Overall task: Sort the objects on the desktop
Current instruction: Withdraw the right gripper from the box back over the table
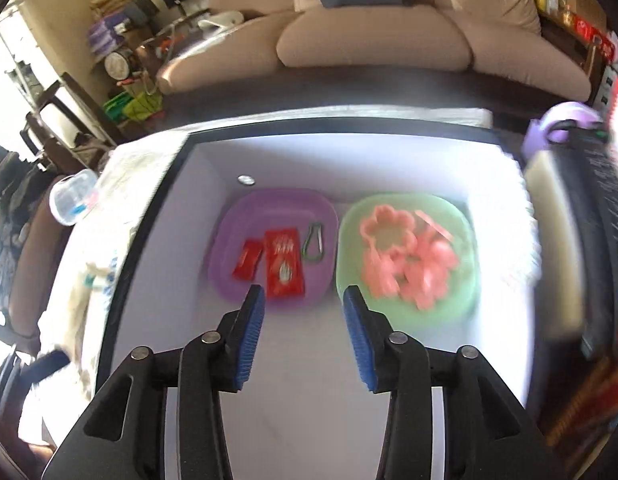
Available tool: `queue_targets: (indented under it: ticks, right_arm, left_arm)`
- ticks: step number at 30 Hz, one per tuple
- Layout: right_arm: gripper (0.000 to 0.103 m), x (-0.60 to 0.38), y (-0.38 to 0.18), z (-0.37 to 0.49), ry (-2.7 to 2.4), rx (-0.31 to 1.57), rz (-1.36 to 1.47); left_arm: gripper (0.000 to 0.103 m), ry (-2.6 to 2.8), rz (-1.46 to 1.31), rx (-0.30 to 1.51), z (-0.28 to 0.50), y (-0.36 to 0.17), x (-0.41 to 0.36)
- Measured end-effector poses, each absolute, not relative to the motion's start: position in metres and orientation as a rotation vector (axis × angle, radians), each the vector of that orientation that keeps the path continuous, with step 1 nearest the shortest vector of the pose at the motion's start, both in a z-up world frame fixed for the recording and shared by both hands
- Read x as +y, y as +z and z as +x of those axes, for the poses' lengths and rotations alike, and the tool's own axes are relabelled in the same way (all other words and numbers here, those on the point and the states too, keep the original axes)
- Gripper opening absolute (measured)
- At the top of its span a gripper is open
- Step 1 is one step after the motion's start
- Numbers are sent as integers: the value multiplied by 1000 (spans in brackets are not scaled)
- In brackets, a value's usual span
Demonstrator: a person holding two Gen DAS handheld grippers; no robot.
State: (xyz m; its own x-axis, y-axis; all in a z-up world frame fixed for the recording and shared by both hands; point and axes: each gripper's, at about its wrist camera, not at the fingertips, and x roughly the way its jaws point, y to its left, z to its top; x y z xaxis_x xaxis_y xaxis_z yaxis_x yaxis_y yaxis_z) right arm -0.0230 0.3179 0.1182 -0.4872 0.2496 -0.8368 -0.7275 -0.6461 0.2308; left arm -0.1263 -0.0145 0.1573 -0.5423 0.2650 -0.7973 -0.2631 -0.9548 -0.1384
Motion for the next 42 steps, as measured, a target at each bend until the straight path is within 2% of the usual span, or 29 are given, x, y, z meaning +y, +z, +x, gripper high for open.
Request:
queue_targets:
  ticks: [7,13,19,25,28,32,33,34,35,36,37,39,42]
  right_arm:
    - [48,240,166,13,2219,696,-1001]
    - [50,173,179,17,2336,710,-961]
    - [54,98,161,-12,2424,685,-1029]
    - [55,42,131,-34,2472,682,-1061]
    - [55,33,117,-42,2480,759,-1053]
    - [55,32,95,-52,2459,840,-1079]
    - [55,33,91,-53,2454,853,-1085]
    - [55,33,86,-55,2448,861,-1088]
    - [55,32,84,-55,2443,864,-1093]
    - [55,30,81,-56,2440,864,-1100]
    - [55,30,78,-57,2435,863,-1110]
    - [55,30,74,-58,2426,868,-1130]
    - [55,27,72,-60,2431,857,-1148]
  left_arm:
    - [94,2531,-1268,-11,-84,183,-29]
    - [94,2561,-1236,-115,-38,181,-95]
    - [94,2742,-1333,-160,6,138,-216]
    - [93,2848,-1503,-370,29,85,-324]
    - [93,2783,-1525,-517,29,65,-347]
    - [91,2742,-1559,-495,17,50,-348]
    - [87,2719,-1554,-511,15,46,-349]
    - [71,2687,-1546,-541,14,43,-348]
    - [59,2639,-1540,-575,11,38,-348]
    - [37,2611,-1547,-593,11,33,-347]
    - [24,2580,-1562,-611,10,30,-345]
    - [22,2552,-1561,-624,10,28,-342]
    - [17,2636,-1499,-508,17,44,-332]
